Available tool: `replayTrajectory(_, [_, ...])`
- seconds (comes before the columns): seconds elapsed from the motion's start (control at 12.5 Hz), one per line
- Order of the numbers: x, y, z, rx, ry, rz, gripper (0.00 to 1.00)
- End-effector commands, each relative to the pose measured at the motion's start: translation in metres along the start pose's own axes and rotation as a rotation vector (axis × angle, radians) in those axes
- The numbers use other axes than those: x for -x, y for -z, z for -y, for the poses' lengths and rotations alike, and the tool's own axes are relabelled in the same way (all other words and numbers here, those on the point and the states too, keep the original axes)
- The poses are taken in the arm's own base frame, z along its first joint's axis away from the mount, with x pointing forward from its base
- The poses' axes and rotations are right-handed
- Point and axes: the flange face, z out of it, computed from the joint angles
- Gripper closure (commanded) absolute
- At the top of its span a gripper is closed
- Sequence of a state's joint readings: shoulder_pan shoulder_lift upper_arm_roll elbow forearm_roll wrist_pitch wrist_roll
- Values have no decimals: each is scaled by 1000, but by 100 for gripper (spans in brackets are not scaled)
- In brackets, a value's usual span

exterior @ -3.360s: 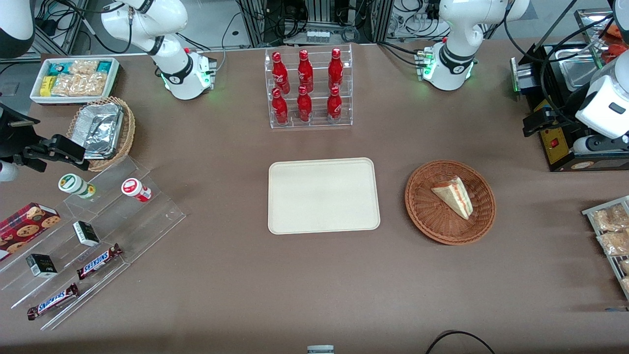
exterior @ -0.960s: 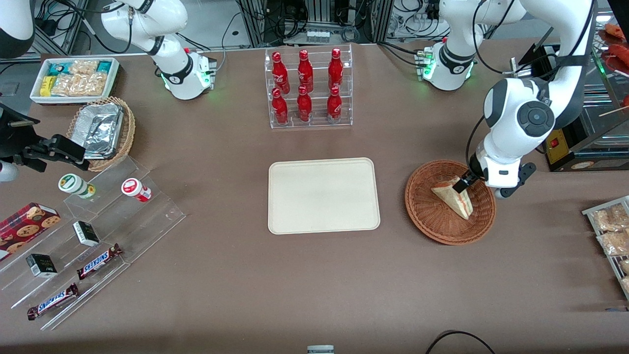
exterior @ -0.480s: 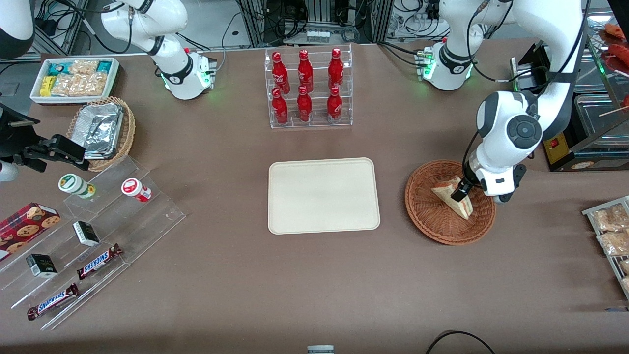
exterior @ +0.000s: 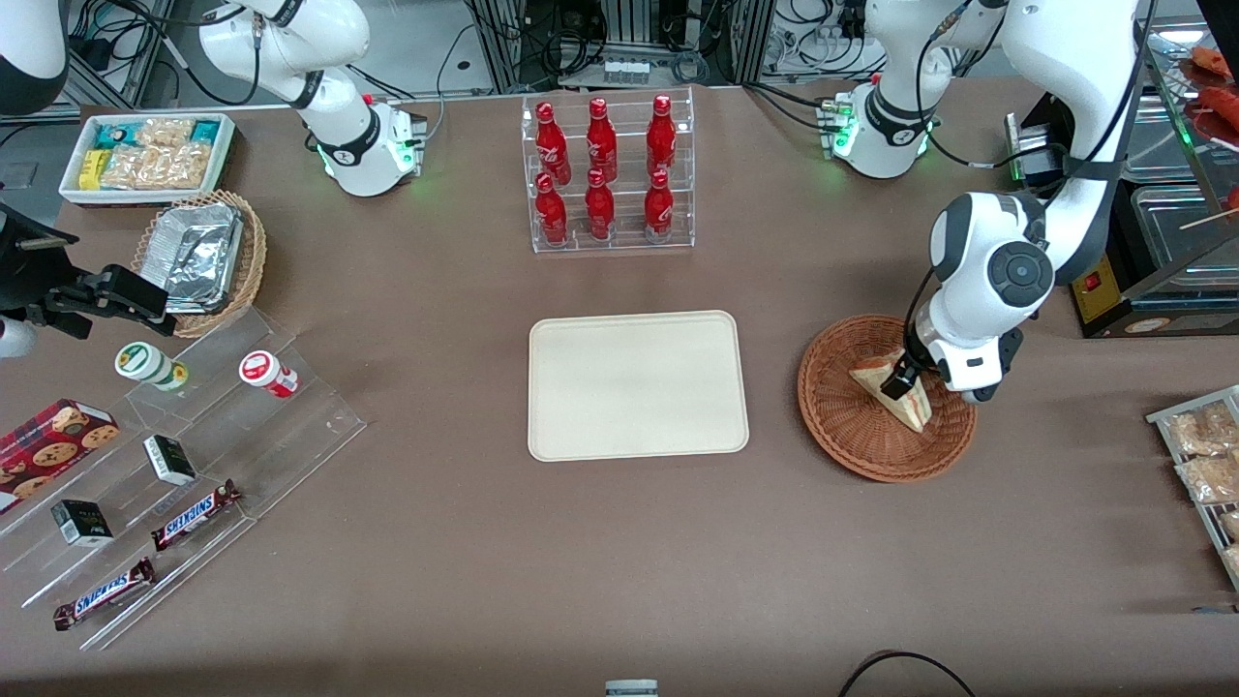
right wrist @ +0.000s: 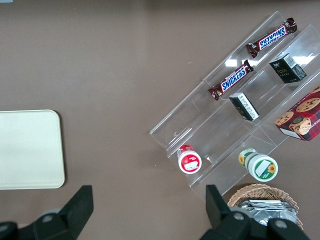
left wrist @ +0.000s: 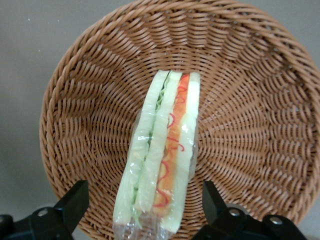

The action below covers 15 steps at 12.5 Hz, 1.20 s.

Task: Place sandwich from basket to tray
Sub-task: 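Lower the left gripper and close it on the sandwich's wrapped edge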

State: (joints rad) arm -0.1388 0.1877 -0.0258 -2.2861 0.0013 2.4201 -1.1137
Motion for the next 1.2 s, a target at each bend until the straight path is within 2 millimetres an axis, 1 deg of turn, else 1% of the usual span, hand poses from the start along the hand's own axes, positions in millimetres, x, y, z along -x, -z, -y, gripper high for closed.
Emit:
replayTrajectory(0.0, [6, -15, 5, 29, 24, -8, 9])
replayTrajectory(0.08, [6, -14, 5, 29, 20, -8, 42])
replayTrajectory(0.16, [5, -14, 6, 27, 14, -7, 72])
replayTrajectory(0.24, [5, -15, 6, 23, 14, -5, 86])
replayTrajectory(0.32, [6, -11, 5, 28, 9, -8, 90])
replayTrajectory(0.56, [5, 8, 2, -14, -44, 12, 93])
replayTrajectory(0.64, [4, 16, -4, -29, -65, 20, 94])
replayTrajectory(0.72, [11, 29, -14, -59, -127, 39, 95])
replayTrajectory(0.88, [15, 57, -27, -133, -260, 94, 96])
replayTrajectory(0.96, [26, 67, -34, -160, -384, 123, 97])
replayTrajectory(1.12, [42, 79, -46, -153, -482, 125, 97])
